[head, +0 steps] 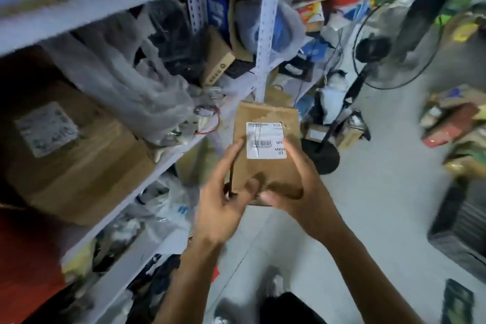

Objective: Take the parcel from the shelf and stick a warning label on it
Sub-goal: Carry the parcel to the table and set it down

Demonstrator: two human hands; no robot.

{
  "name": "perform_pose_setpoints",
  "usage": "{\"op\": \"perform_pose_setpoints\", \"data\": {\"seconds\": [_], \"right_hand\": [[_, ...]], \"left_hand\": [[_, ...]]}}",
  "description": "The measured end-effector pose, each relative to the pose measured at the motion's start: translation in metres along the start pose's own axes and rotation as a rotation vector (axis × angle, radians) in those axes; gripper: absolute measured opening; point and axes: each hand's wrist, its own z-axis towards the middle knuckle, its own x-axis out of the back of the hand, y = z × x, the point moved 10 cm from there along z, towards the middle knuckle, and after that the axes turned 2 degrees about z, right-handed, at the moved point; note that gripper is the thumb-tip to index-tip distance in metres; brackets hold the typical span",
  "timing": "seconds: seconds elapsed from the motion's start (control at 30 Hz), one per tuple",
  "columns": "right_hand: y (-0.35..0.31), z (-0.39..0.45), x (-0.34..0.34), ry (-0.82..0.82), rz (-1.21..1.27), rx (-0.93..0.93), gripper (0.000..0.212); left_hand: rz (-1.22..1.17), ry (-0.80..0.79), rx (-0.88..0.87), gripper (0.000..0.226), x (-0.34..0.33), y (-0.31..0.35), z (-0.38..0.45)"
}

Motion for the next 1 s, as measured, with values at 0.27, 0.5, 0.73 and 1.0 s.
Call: {"op": "perform_pose_setpoints", "data": {"seconds": [0.27,0.5,0.73,1.0], "right_hand": [[0.048,-0.022,0.125,0.276,0.032,-0.010,0.098],[0.080,-0.045,0.232,0.528,0.065,-0.036,0.089],[0.123,-0.079,0.326,0.761,0.012,-0.127,0.088],[0.159,-0.127,0.437,1.024,-0.075,-0.309,0.086]], "left_hand": [[0.055,-0.371,-0.132,0.071,-0.150,0.001,0.054],[-0.036,-0.608,-0.165,0.072,-0.274,0.019,0.080],[-0.065,-0.895,-0.161,0.077,-0.408,0.020,0.090],[-0.061,-1.357,-0.151,0.086,-0.586,0.031,0.082]]}}
